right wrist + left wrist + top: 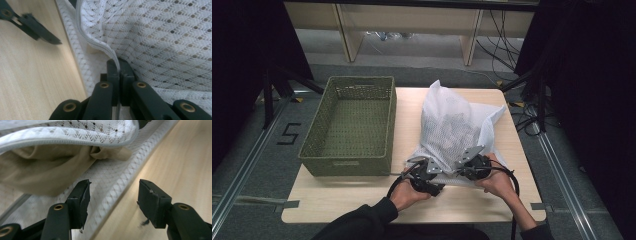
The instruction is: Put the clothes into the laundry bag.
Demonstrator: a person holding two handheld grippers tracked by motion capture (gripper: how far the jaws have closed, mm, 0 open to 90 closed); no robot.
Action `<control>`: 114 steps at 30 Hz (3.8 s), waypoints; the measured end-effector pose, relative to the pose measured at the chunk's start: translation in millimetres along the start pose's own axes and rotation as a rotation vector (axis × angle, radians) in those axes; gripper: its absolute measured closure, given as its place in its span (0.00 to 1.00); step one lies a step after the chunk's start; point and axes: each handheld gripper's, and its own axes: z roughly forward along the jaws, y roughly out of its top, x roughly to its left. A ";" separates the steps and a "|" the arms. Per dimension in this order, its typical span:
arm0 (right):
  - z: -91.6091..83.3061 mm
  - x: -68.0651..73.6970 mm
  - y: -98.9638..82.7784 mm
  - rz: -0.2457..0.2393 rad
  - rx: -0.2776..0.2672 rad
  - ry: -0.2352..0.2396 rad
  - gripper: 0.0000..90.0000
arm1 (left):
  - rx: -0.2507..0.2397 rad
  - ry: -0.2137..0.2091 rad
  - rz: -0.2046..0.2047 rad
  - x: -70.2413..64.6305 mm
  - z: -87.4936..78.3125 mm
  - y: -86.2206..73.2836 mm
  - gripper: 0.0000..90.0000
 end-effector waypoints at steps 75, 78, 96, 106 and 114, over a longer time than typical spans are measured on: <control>-19.7 27.6 25.2 -0.172 -0.017 -0.104 1.00 | -0.022 -0.114 0.006 -10.7 -62.4 -31.9 0.80; -4.7 31.8 20.2 -0.150 0.055 -0.095 1.00 | -0.009 -0.139 0.024 -11.9 -68.0 -33.7 0.76; -36.9 22.4 14.8 0.026 -0.162 -0.122 0.53 | -0.049 -0.084 -0.027 -5.4 -100.5 -52.6 0.44; -54.3 7.0 -5.8 0.234 -0.273 -0.173 0.43 | -0.129 -0.050 -0.093 3.2 -115.4 -64.0 0.28; -49.6 6.7 -11.0 0.285 -0.249 -0.183 0.37 | -0.145 -0.005 -0.088 8.9 -123.0 -70.6 0.24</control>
